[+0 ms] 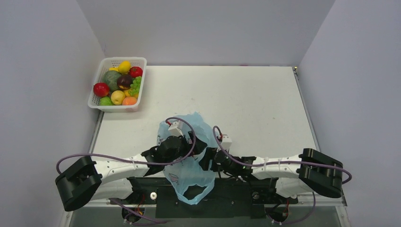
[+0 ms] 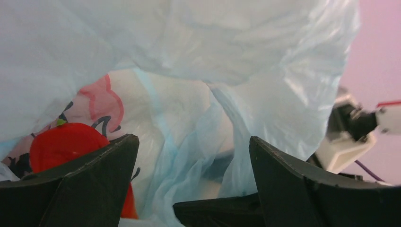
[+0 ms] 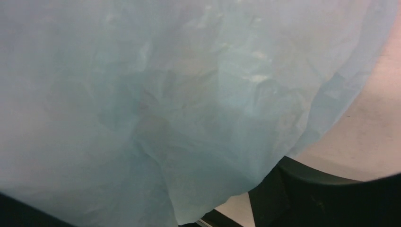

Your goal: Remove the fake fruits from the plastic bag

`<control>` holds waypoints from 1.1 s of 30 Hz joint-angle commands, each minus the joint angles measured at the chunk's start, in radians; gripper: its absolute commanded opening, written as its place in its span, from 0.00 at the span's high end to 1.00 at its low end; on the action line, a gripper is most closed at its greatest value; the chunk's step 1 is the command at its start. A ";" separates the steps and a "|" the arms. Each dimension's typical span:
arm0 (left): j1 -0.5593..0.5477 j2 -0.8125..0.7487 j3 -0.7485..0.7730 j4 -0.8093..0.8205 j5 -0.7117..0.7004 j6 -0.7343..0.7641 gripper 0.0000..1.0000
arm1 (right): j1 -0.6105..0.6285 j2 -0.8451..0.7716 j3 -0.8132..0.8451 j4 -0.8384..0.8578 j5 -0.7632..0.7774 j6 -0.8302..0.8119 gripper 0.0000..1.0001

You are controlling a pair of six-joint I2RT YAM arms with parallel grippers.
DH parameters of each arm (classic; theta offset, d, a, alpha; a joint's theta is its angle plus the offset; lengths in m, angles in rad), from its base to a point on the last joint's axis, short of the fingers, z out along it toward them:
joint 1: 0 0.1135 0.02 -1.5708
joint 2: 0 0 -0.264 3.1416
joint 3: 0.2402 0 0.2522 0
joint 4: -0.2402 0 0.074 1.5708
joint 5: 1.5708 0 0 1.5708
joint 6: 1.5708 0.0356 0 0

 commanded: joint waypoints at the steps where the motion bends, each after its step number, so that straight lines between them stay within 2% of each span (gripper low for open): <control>1: 0.050 -0.083 0.024 -0.086 0.009 -0.024 0.14 | 0.054 0.094 0.018 0.054 0.045 -0.014 0.41; 4: 0.071 -0.117 0.035 -0.146 0.035 -0.016 0.15 | 0.068 0.116 0.016 0.032 0.081 -0.029 0.48; 6: 0.076 -0.121 0.040 -0.179 0.054 -0.011 0.18 | 0.071 0.123 0.024 0.025 0.103 -0.043 0.63; 7: 0.077 -0.122 0.043 -0.188 0.065 -0.007 0.18 | 0.076 0.127 0.038 0.011 0.123 -0.046 0.76; 8: 0.076 -0.122 0.043 -0.203 0.071 -0.004 0.20 | 0.081 0.135 0.045 0.003 0.134 -0.053 0.82; 9: 0.076 -0.125 0.041 -0.210 0.087 0.001 0.20 | 0.092 0.140 0.061 -0.021 0.163 -0.055 0.93; 11: 0.072 -0.142 0.042 -0.234 0.108 0.012 0.23 | 0.107 0.153 0.084 -0.054 0.205 -0.067 1.00; 17: 0.063 -0.257 0.103 -0.491 0.042 0.050 0.27 | 0.118 0.158 0.091 -0.064 0.232 -0.088 1.00; 22: 0.070 -0.317 0.168 -0.623 -0.024 0.095 0.35 | 0.121 0.170 0.088 -0.049 0.227 -0.093 1.00; 24: 0.079 -0.302 0.183 -0.654 -0.027 0.104 0.38 | 0.121 0.170 0.094 -0.058 0.228 -0.096 1.00; 27: 0.090 -0.242 0.201 -0.675 -0.020 0.121 0.49 | 0.123 0.159 0.087 -0.053 0.227 -0.096 1.00; 31: 0.095 -0.145 0.232 -0.664 -0.029 0.122 0.56 | 0.124 0.147 0.082 -0.053 0.229 -0.098 1.00; 33: 0.096 -0.098 0.241 -0.639 -0.036 0.124 0.57 | 0.123 0.148 0.079 -0.049 0.224 -0.098 1.00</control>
